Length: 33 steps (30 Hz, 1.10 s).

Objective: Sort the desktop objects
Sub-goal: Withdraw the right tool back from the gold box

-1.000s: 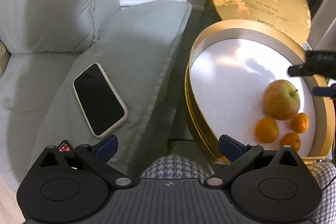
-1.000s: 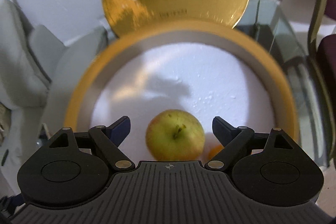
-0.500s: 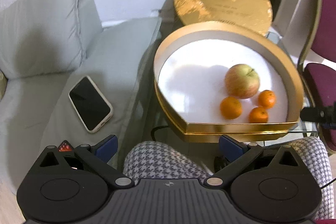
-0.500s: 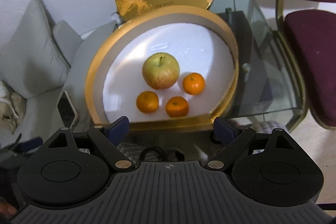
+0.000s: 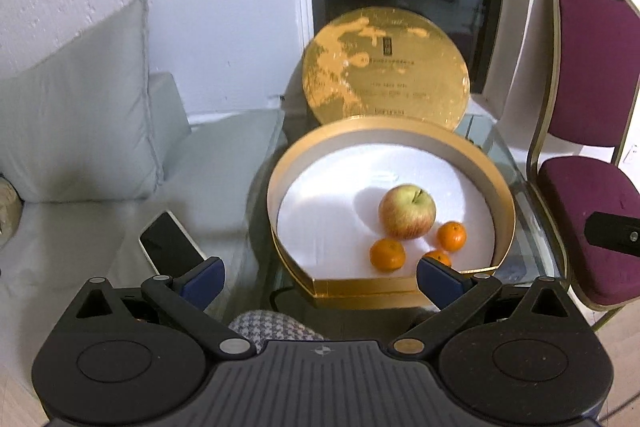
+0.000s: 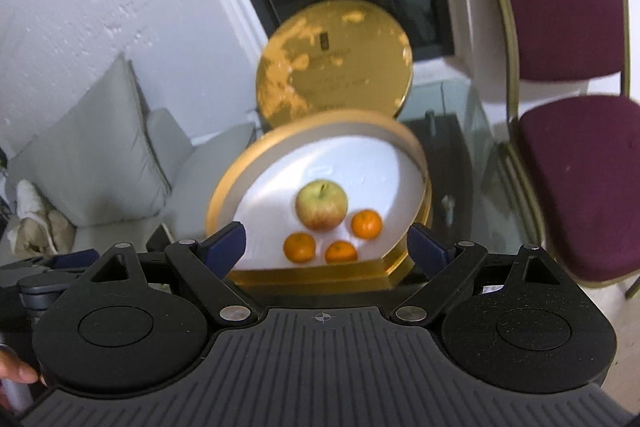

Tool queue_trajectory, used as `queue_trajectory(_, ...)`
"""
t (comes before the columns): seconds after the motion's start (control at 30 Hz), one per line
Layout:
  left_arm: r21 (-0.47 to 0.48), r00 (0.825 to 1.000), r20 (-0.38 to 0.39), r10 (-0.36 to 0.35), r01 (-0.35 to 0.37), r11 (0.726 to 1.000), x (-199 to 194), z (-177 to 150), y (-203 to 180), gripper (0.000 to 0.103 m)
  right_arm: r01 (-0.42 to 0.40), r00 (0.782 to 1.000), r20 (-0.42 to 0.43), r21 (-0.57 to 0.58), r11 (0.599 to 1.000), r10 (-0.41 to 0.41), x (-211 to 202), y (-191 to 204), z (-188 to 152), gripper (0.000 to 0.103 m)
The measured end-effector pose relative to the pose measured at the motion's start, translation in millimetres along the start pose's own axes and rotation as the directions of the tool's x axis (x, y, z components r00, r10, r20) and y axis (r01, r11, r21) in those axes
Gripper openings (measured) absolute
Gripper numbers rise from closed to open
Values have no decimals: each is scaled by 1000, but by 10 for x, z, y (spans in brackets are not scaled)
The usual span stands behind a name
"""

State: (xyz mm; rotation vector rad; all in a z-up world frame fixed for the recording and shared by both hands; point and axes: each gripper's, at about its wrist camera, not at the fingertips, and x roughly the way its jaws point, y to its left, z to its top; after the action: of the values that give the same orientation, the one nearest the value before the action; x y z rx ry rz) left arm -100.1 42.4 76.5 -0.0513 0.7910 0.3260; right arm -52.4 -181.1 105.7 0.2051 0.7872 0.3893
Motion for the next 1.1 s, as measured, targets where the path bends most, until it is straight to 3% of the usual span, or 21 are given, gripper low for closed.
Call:
queue_trajectory(0.2,-12,1000,28,0,1,1000,-128,36,-8,102,-4,999,33,-10,1000,5,-124,35,0,92)
queue_trajectory(1.1,-38,1000,-4,4,-5,999,-205,-215,78,102,-27,1000,5,-25,999,27,-175,144,-218,93)
